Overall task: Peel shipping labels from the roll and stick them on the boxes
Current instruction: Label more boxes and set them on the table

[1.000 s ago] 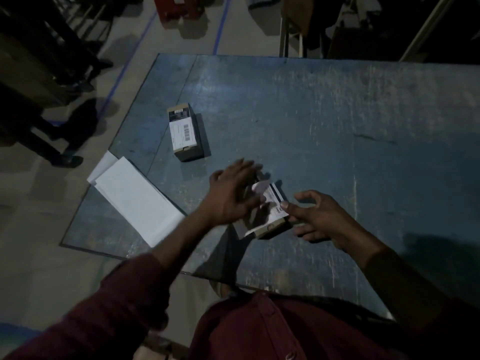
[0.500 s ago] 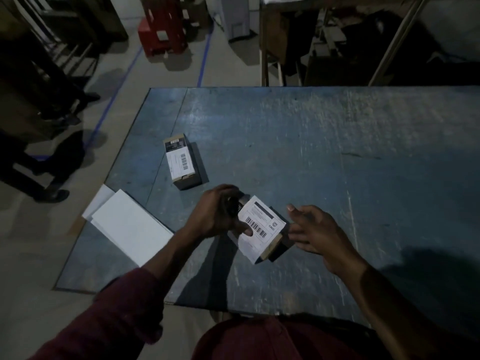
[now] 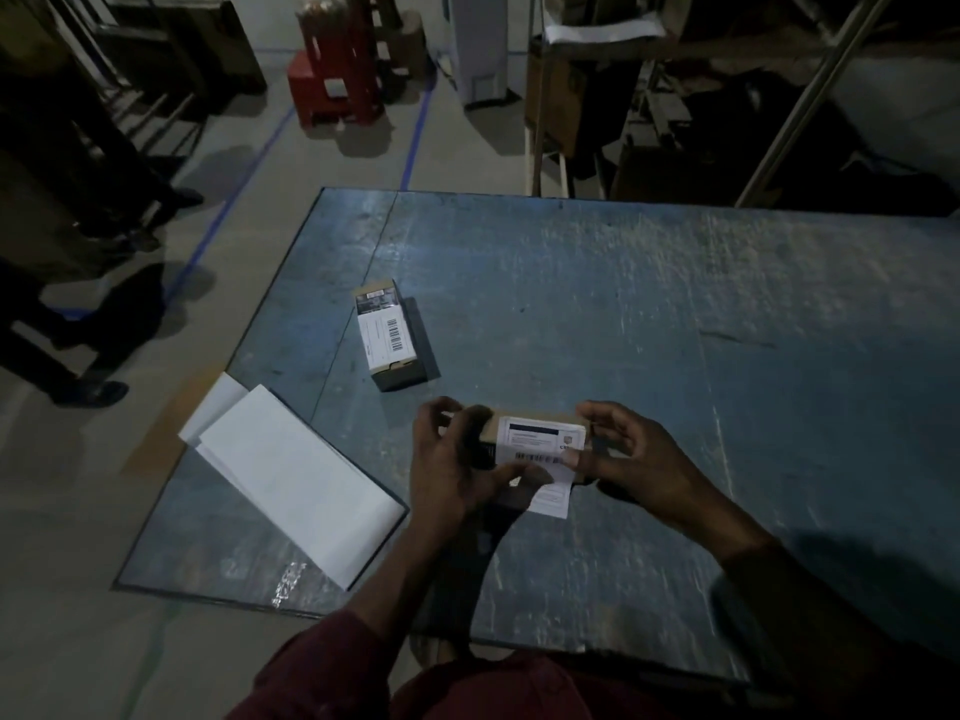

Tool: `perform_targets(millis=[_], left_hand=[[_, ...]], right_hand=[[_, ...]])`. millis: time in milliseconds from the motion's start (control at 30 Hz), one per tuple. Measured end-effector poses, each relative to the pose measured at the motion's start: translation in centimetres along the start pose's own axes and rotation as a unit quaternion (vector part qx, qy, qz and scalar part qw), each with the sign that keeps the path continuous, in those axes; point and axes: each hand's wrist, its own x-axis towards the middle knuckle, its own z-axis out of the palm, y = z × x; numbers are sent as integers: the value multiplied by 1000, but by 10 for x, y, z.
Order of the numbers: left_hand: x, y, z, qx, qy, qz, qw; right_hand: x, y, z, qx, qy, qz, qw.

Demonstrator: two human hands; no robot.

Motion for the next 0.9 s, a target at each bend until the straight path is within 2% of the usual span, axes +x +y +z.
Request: perform_targets(millis=[200, 333, 567, 900], left_hand=[[27, 0, -3, 41, -48, -52, 997], [36, 4, 2, 1, -108, -111, 988], [43, 5, 12, -88, -79, -201, 972], [43, 10, 12, -122, -86, -239, 960]], right_hand=[[10, 5, 3, -18, 61, -2, 998], [17, 2, 4, -12, 61, 9, 998], [34, 2, 9, 23, 74, 41, 996], [56, 13, 8, -1, 106, 76, 991]])
